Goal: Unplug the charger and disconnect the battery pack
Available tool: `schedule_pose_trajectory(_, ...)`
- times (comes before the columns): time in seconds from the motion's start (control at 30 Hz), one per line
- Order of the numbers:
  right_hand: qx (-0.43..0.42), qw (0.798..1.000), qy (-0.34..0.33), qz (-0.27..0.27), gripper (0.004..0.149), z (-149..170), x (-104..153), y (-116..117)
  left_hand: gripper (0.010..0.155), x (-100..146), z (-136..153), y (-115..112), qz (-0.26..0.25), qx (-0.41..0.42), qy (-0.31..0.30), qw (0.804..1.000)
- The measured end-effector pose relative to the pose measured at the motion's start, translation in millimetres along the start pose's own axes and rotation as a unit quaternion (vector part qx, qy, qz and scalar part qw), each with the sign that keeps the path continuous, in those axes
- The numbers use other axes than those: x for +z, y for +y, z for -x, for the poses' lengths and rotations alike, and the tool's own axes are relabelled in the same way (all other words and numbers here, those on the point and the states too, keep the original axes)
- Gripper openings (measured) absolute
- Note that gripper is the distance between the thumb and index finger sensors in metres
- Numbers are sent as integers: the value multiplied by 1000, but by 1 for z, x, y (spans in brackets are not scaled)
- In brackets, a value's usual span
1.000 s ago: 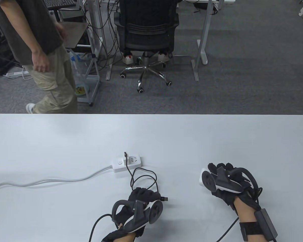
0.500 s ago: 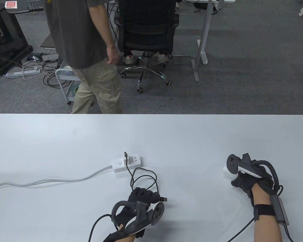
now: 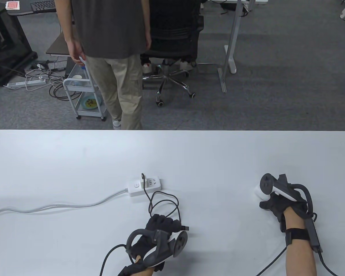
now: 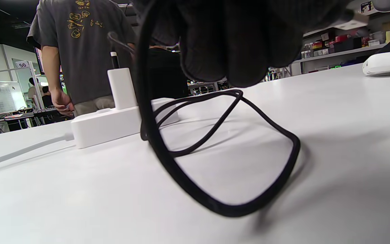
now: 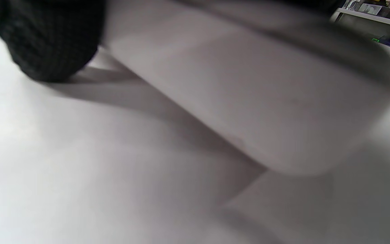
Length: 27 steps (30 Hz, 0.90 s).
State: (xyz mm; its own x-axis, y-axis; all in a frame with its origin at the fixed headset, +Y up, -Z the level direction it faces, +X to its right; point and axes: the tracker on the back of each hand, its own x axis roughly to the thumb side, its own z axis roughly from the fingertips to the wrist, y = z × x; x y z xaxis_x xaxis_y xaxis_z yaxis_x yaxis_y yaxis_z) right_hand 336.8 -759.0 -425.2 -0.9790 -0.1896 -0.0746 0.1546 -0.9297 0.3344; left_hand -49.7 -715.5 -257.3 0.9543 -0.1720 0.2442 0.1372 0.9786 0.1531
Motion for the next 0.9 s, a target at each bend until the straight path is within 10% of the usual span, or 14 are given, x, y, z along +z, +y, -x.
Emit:
schedule_pose_trajectory(0.5,25,991,0,133,84,-8,40,-5,42,0,-5,-3,9,-13,-5,1000)
schedule_pose_trajectory(0.9,8,975,-122,185,76,-63,103,-23,42,-1,-5,-3,10,-7,0,1000)
